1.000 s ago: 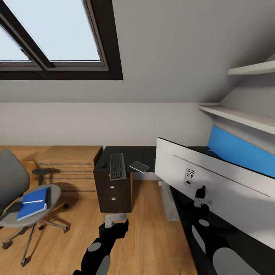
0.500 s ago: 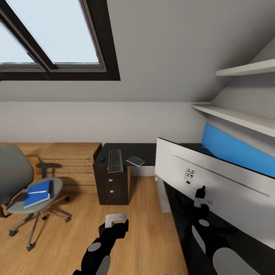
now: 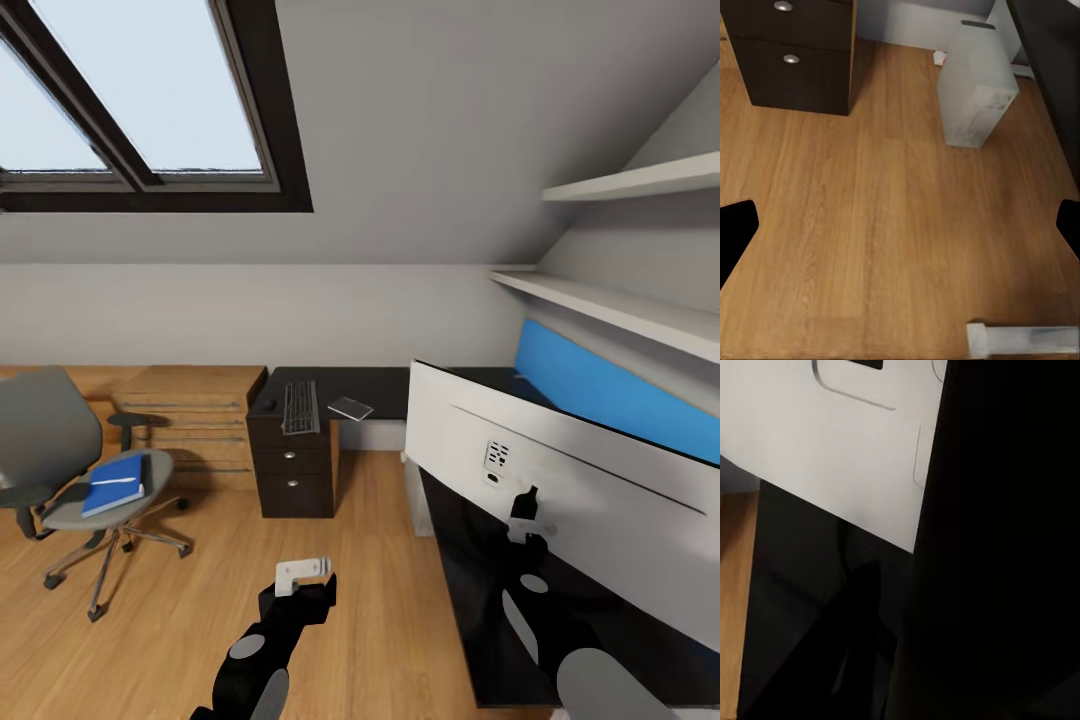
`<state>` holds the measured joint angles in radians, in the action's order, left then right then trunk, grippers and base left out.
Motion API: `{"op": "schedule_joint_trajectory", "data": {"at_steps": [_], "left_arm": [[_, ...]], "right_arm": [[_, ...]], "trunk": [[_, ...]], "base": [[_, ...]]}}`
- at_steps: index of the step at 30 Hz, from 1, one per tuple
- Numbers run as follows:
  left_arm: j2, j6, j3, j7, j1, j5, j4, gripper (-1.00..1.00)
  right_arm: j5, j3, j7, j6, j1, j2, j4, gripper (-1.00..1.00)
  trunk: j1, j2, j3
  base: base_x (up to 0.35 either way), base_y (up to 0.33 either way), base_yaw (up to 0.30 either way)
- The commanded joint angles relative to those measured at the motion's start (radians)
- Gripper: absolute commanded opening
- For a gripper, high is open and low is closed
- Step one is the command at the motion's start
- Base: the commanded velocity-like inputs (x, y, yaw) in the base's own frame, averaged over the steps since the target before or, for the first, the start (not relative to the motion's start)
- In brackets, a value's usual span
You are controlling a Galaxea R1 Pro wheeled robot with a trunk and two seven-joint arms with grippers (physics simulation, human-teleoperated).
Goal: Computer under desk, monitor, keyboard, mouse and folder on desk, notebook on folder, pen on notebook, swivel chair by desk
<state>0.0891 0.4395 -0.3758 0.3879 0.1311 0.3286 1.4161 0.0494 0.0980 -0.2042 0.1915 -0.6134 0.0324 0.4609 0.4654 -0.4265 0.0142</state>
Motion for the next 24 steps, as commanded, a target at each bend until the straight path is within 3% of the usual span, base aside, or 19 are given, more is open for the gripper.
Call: {"op": "schedule_joint_trajectory", "data": {"at_steps": [1,24], "left_arm": [[0.000,0.002,-0.002,0.009,0.001,0.010,0.001,1.00],[0.000,0.002,-0.002,0.009,0.001,0.011,0.001,1.00]], "right_arm": [[-0.005,0.005,-0.001,0.003,0.000,0.000,-0.004,-1.00],[-0.004,0.003,-0.006,0.002,0.000,0.000,-0.006,-1.00]], "trunk": [[0.000,-0.001,0.002],[0.000,-0.001,0.002]], "base": [[-0.331,-0.017,0.000],[-0.310,0.000,0.000]]}}
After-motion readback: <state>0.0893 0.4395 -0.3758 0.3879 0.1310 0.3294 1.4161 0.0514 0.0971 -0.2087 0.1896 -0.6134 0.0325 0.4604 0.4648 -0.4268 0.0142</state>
